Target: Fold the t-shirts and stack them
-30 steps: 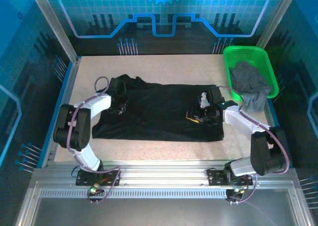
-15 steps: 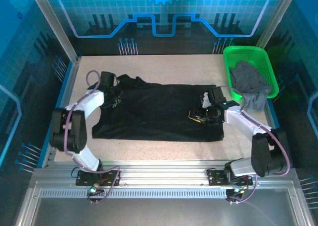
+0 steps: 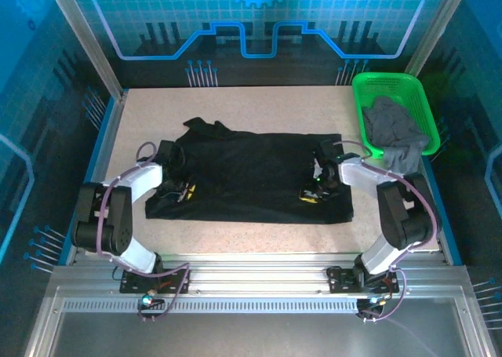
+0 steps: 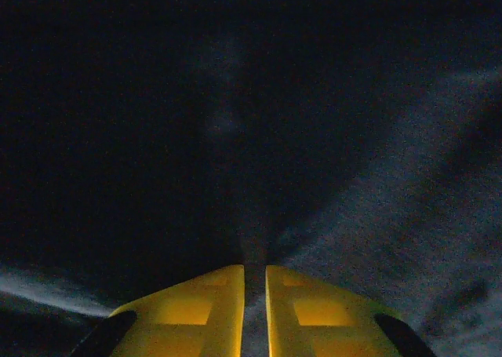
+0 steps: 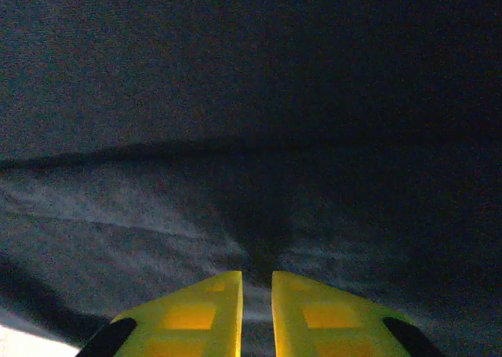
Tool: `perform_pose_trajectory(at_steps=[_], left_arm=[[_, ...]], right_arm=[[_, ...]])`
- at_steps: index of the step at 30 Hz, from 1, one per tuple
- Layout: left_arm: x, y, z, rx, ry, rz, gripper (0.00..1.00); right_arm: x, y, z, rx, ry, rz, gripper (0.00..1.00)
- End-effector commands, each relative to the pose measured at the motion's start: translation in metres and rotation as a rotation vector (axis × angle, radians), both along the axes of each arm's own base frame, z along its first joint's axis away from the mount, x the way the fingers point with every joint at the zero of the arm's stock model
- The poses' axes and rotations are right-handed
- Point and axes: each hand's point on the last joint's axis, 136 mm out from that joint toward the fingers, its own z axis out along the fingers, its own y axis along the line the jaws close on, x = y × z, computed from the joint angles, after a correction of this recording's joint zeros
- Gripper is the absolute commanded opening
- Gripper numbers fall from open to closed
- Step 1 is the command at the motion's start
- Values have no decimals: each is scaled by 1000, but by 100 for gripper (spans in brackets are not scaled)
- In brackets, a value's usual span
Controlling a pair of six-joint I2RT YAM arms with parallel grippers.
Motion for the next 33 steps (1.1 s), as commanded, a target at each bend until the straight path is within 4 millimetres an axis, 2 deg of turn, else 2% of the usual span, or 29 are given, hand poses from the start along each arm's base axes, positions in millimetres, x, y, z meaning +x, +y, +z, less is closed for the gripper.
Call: perform_pose_trajectory(at_steps=[1, 6, 9, 11, 14, 17, 20, 23, 24, 26, 28, 33], left_arm=[[-32, 32, -13, 76, 137, 117, 16], [-58, 63, -11, 106, 201, 200, 16], [-60, 75, -5, 104, 189, 230, 16], [-52, 77, 0, 86, 147, 231, 20], [-24, 81, 27, 103, 42, 192, 28], [17, 89, 68, 131, -117, 188, 40], [64, 93, 96, 120, -228, 193, 50], [126, 89, 110, 65, -337, 138, 53], [145, 87, 109, 63, -347, 112, 54], [169, 91, 104, 93, -312, 66, 57], [187, 98, 90, 114, -266, 57, 62], [227, 100, 61, 49, -280, 101, 65]], right_arm=[[-4, 8, -8, -57, 33, 73, 19], [-15, 24, -15, -73, 84, 119, 19], [-20, 37, -12, -60, 90, 142, 20], [-19, 42, -9, -48, 87, 147, 20], [-9, 46, 6, -34, 48, 143, 21], [12, 50, 38, -1, -65, 145, 24], [40, 48, 67, 41, -168, 134, 29], [70, 39, 80, 51, -207, 122, 30], [80, 35, 81, 46, -211, 119, 31], [103, 28, 87, 41, -224, 100, 31], [125, 21, 92, 42, -235, 78, 34], [162, 9, 96, 34, -245, 25, 35]])
